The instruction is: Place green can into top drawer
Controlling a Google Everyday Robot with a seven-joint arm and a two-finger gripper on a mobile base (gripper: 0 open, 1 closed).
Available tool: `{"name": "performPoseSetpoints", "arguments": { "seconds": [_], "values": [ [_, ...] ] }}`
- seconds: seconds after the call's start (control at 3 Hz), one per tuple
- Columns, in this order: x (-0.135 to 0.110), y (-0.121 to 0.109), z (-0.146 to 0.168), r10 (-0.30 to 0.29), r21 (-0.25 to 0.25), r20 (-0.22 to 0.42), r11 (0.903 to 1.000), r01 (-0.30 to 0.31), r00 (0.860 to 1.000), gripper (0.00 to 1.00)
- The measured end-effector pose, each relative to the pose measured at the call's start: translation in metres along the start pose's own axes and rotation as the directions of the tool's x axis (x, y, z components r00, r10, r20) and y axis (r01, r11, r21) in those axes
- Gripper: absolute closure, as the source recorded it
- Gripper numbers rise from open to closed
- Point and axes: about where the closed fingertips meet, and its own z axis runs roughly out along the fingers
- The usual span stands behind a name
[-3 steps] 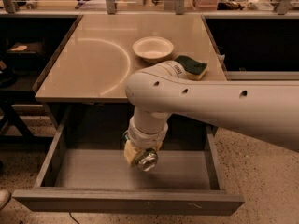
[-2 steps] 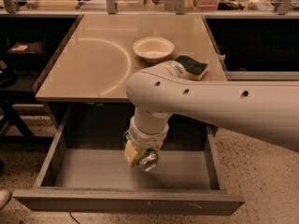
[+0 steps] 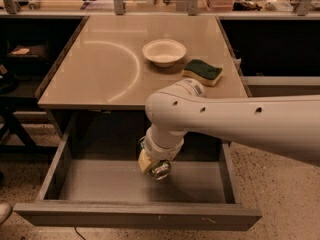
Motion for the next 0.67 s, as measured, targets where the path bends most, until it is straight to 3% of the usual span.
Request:
{"name": "performPoseSetpoints", "arguments": {
  "seconds": [0.67],
  "values": [
    [-0.001,-0.03,0.04,0.06,0.001,0.009,0.9982,-0.06,0.998,1.0]
  ]
}}
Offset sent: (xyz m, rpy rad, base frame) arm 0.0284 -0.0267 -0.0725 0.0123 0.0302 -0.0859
